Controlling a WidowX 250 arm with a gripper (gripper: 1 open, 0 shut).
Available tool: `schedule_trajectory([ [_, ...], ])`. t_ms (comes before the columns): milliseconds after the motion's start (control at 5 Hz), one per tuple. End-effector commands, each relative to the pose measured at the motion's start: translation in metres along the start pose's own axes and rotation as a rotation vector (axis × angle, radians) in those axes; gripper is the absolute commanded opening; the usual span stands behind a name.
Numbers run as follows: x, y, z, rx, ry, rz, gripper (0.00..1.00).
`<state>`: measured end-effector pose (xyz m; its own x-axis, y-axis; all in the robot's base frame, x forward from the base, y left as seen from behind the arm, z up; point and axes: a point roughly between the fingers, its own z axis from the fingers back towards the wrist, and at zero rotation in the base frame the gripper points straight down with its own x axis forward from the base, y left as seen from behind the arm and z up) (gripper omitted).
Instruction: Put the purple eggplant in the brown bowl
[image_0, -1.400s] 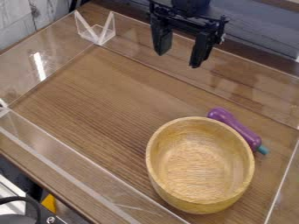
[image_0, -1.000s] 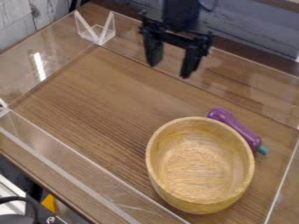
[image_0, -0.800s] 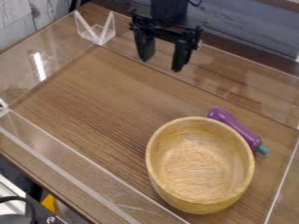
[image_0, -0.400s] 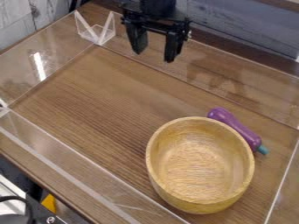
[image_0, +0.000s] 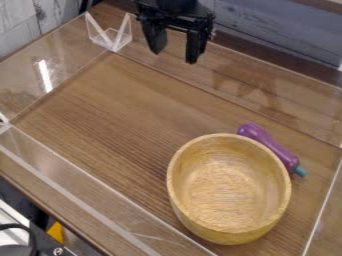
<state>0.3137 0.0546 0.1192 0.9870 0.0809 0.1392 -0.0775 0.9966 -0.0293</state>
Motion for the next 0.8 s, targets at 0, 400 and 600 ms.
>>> schedule_trajectory([
  [0, 0.0078, 0.0044, 0.0175, 0.012, -0.09, -0.006, 1.0],
  [400, 0.0104, 0.0047, 0.0147, 0.009, -0.12, 0.005, 1.0],
  [600, 0.0106, 0.005, 0.0141, 0.011, -0.127, 0.01, 1.0],
])
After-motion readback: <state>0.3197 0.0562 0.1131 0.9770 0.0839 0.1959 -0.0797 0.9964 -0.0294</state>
